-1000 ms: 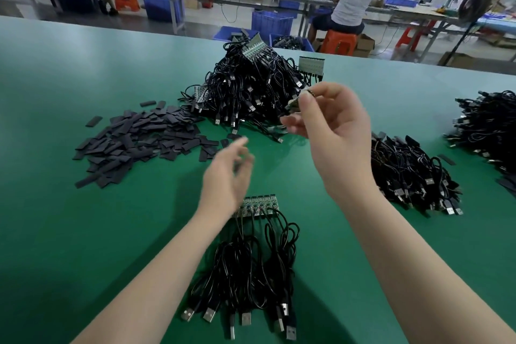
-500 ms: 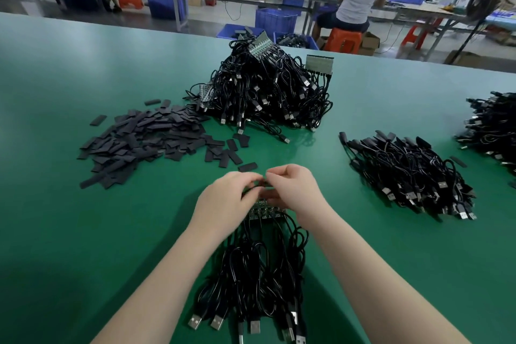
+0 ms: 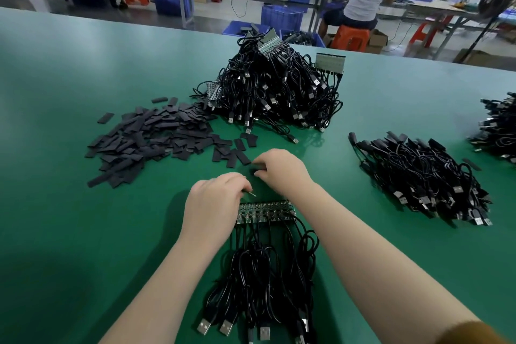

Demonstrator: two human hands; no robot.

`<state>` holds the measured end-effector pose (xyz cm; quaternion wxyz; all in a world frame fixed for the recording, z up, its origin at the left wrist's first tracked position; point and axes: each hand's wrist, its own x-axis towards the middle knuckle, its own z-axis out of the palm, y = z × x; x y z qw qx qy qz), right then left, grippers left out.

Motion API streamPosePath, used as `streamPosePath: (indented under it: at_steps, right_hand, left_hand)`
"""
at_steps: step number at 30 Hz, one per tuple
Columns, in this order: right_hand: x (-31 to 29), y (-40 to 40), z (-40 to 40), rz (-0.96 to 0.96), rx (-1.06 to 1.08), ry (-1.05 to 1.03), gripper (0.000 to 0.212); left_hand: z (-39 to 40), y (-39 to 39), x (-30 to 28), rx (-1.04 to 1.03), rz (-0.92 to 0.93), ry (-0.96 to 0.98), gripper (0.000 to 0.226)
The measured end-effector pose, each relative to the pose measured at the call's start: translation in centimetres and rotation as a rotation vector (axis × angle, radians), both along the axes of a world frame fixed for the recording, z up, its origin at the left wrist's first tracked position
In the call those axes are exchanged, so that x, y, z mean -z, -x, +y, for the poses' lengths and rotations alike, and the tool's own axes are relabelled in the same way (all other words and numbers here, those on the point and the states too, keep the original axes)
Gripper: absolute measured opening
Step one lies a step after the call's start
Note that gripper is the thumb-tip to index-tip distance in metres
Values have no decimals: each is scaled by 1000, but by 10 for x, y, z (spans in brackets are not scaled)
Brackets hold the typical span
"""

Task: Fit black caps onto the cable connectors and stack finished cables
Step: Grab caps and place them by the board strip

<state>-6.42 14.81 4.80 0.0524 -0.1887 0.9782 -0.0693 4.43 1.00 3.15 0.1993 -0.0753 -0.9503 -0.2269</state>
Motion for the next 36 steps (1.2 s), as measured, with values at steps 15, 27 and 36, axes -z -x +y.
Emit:
streamPosePath:
  at_steps: [15, 27, 36]
  right_hand:
    - [18, -66, 53, 26, 538, 1147, 10]
    - [18, -112, 54, -66, 259, 1406, 26]
    - [16, -113, 54, -92, 230, 1386, 22]
  left_hand:
    - [19, -3, 5, 361, 99, -18, 43]
    - [26, -10, 8, 206, 42, -331, 30]
    - [25, -10, 6, 224, 73, -362, 28]
